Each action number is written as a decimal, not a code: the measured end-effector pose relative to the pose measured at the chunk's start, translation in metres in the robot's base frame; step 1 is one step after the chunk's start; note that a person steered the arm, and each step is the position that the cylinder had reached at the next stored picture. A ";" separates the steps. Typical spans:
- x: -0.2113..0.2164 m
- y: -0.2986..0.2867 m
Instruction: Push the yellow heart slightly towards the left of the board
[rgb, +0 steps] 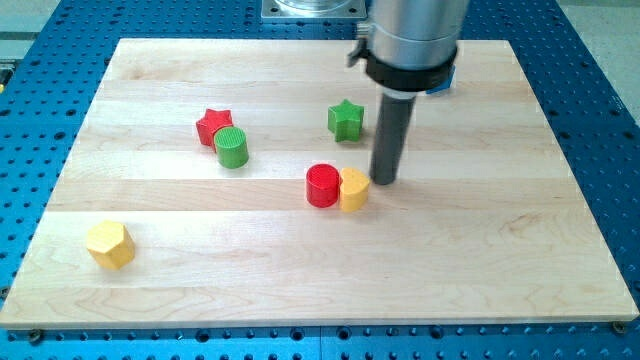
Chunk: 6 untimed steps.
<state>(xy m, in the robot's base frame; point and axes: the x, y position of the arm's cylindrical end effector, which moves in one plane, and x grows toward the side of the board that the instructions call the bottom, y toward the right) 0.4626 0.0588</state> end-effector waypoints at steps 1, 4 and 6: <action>0.043 -0.049; 0.073 -0.025; 0.076 -0.102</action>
